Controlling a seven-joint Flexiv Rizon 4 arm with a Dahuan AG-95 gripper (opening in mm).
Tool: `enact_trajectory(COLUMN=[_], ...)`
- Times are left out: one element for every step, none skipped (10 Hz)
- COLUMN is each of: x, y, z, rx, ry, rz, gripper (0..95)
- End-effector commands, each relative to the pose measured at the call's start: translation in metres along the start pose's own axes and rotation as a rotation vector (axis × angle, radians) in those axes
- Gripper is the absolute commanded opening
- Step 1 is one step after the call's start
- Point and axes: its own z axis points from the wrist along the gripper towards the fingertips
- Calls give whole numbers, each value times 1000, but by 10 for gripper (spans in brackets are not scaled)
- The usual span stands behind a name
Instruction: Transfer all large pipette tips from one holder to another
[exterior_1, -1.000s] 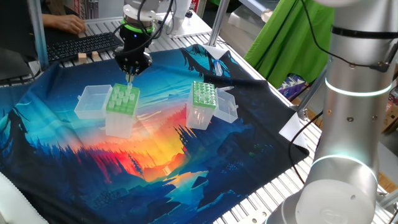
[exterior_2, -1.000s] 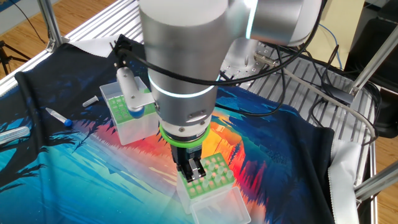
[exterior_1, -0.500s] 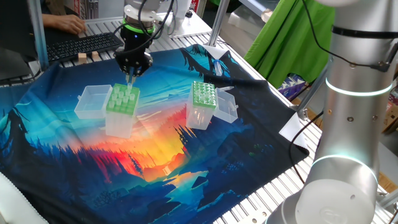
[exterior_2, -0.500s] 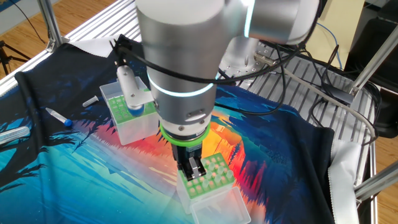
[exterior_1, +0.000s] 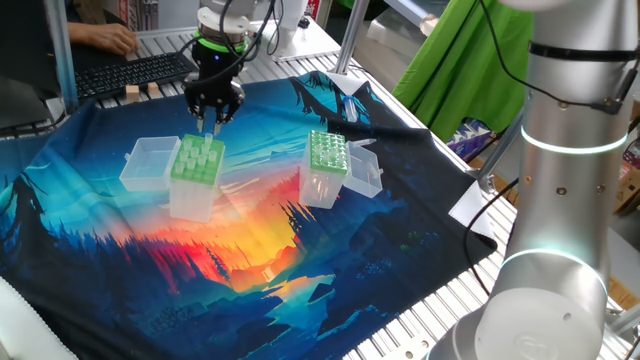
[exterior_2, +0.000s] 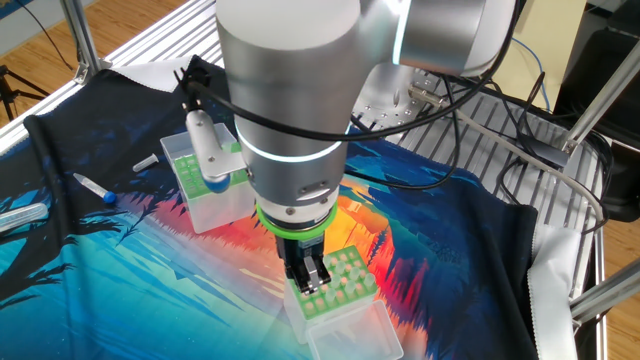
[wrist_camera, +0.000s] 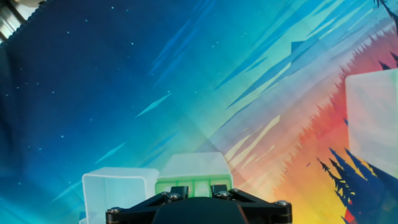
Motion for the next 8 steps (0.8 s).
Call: enact_trajectory(x=[2,2,2,2,2,2,2,2], y=[-1,-1,-1,-1,0,0,0,0], z=[3,4,4,5,5,7,8,9], rx=[0,1,1,2,0,-2,1,2], ry=[-7,-8,-12,-15,-16,-20,-27,-31], rz=[6,7,8,8,10,11,11,12], gripper=[190,190,190,190,190,190,190,190])
